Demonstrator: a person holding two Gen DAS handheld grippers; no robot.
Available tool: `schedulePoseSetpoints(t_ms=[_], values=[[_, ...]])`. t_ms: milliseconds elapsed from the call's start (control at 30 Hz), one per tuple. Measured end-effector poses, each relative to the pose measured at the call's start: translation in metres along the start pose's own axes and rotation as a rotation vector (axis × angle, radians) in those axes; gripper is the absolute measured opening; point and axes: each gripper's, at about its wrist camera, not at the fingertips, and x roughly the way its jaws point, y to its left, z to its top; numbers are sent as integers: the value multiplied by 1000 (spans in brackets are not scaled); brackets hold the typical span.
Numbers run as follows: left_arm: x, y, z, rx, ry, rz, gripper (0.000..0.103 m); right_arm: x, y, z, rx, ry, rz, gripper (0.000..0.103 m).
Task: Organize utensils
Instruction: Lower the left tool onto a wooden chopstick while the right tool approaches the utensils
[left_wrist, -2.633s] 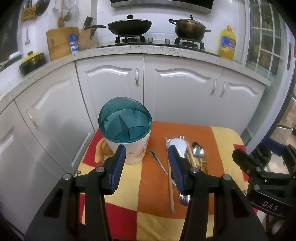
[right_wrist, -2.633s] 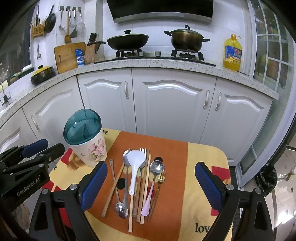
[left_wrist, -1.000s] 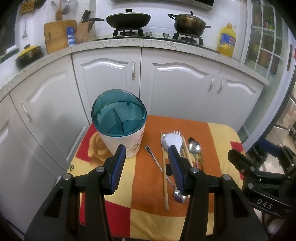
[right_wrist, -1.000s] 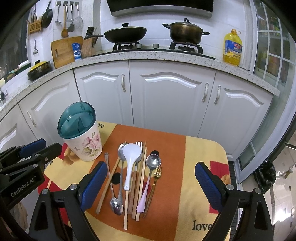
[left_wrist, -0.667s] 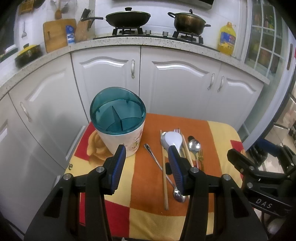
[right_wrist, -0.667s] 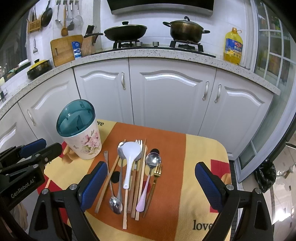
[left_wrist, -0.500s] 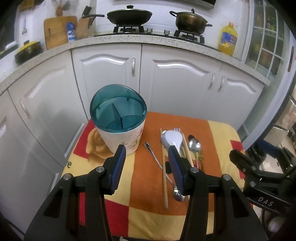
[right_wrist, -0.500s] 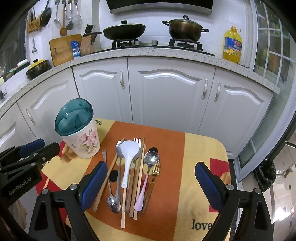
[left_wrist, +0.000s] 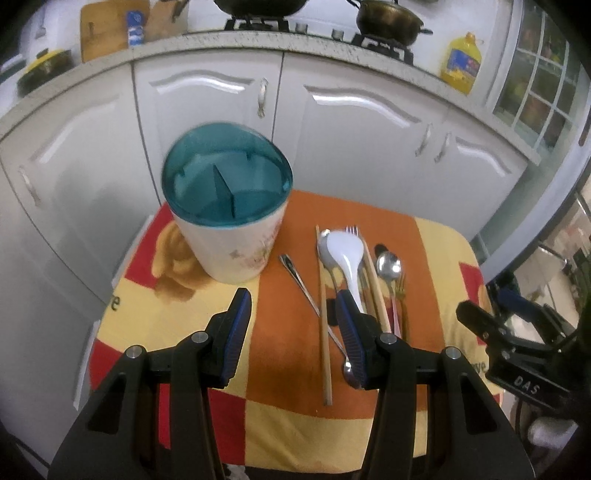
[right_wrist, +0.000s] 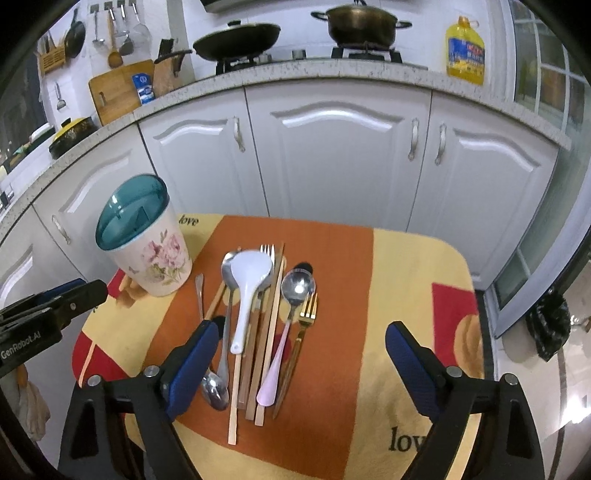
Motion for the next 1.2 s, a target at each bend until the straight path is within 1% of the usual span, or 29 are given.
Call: schedulePoseSetpoints(t_ms=[33,100,267,367,500,667,800,967,1200], values=[[3,0,-1,2,11,-6,47,5,-1,-2,3,10,10,82],[11,-2,-3,2,38,-24,47,11,-3,-3,17,33,25,82],[28,-8,-5,28,77,-32,47,27,-9,-6,36,60,33,81],[40,-9,-4,30,85,-33,47,35,-11,-4,34,72,37,78],[52,-6,-2,19,100,-22,47,45,-13,-2,39,83,46,78],[56,-6,0,13,79,-8,47,56,-14,4,40,89,34,78],[50,-6,4,8,55,2,47,55,-13,8,33,76,29,78],[41,-10,8,28,12,18,47,50,-9,11,28,63,25,78],[37,-17,12,48,-9,15,47,48,-7,12,16,67,18,78]])
